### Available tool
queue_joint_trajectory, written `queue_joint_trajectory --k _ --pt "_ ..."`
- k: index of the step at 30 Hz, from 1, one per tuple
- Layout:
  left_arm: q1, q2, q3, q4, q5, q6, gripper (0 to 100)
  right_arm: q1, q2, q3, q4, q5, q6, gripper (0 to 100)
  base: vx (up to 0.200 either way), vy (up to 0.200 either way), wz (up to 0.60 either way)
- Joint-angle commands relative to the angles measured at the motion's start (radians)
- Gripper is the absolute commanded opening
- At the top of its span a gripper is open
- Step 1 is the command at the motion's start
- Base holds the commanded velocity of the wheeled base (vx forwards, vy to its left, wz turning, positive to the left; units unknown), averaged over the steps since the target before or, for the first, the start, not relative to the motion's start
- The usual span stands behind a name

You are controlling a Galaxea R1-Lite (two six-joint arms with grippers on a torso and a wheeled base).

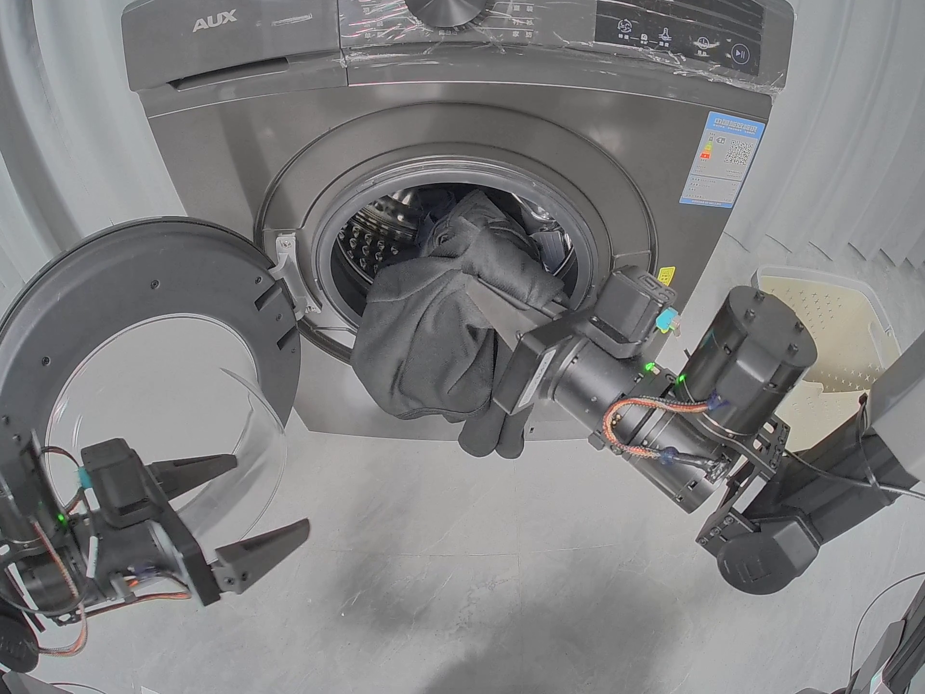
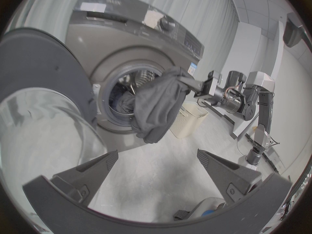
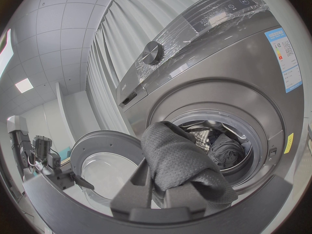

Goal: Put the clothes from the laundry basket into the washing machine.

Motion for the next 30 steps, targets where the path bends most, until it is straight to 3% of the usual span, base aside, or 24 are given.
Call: queue_joint_trajectory --k 1,4,12,16,30 --pt "-0.055 0.262 -0.103 -0.052 -0.035 -0.005 100 -0.008 0.002 -0.031 0.007 0.005 -0.002 0 0.0 0.0 0.0" --pt "-0.056 0.333 -0.139 -0.081 -0.045 -0.03 100 -0.008 0.001 -0.034 0.007 0.004 -0.002 0 0.0 0.0 0.0" --pt "-0.069 0.469 -0.177 -0.181 -0.06 -0.041 100 -0.002 0.001 -0.034 0.005 -0.003 -0.002 0 0.0 0.0 0.0" --pt "-0.07 0.537 -0.223 -0.239 -0.078 -0.105 100 0.001 0.001 -0.037 0.004 -0.003 -0.002 0 0.0 0.0 0.0" --pt "-0.056 0.71 -0.369 -0.268 -0.077 -0.117 100 0.015 0.007 -0.04 -0.009 -0.004 -0.003 0 0.0 0.0 0.0"
